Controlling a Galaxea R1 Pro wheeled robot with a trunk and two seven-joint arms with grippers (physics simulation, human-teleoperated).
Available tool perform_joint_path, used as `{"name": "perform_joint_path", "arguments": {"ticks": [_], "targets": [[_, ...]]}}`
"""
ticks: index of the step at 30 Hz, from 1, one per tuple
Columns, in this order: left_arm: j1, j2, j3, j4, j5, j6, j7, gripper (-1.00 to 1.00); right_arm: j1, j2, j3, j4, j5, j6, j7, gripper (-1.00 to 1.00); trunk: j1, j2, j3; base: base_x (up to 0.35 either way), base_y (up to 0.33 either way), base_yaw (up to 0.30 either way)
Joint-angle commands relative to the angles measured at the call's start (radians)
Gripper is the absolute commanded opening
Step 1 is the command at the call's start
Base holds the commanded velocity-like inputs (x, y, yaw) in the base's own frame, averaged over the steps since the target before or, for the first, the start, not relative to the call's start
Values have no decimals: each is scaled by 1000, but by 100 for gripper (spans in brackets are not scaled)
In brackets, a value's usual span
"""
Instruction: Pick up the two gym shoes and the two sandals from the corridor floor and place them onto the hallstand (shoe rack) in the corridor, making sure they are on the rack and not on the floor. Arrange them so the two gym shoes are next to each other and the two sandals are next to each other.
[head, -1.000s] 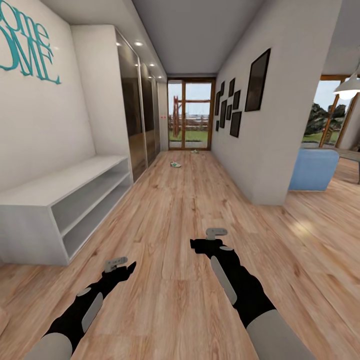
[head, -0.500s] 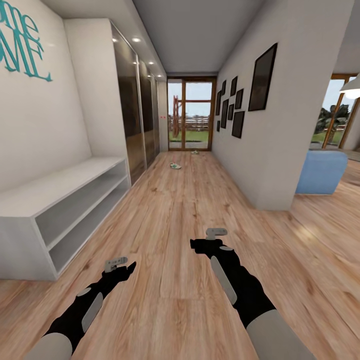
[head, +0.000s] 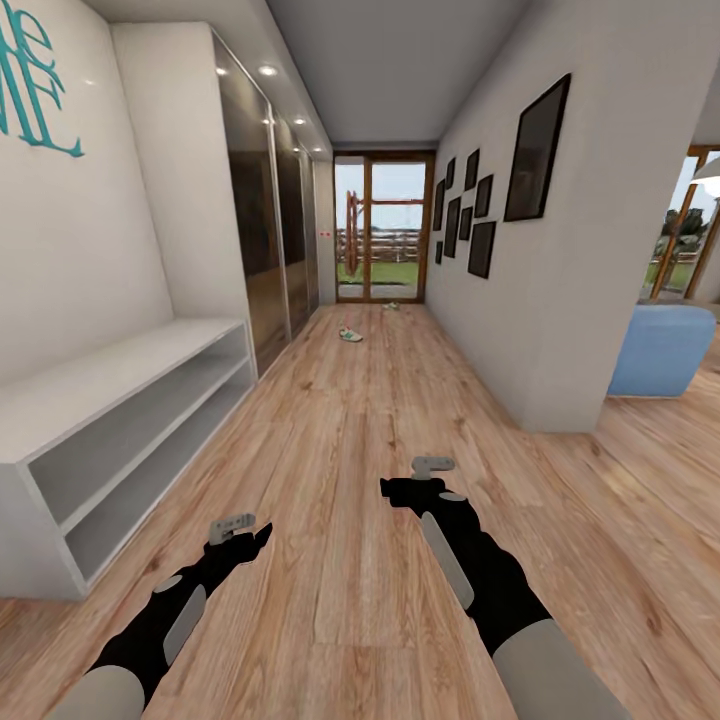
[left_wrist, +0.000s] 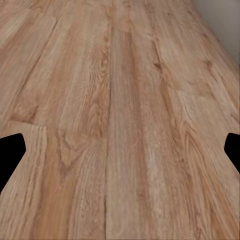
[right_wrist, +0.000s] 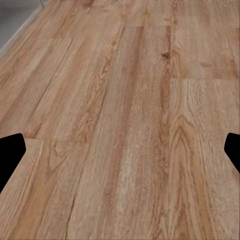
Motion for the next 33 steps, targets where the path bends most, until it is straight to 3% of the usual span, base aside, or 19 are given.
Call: {"name": "perform_joint_path", "arguments": {"ticks": [1, 33], "targets": [[-1, 0, 2, 1, 8, 1, -6, 100, 0, 0, 2, -1, -11, 3, -10, 100, 0, 0, -1, 347, 0, 0], [-1, 0, 2, 1, 8, 1, -6, 100, -1, 0, 2, -2, -11, 3, -10, 100, 0, 0, -1, 347, 0, 0]]}}
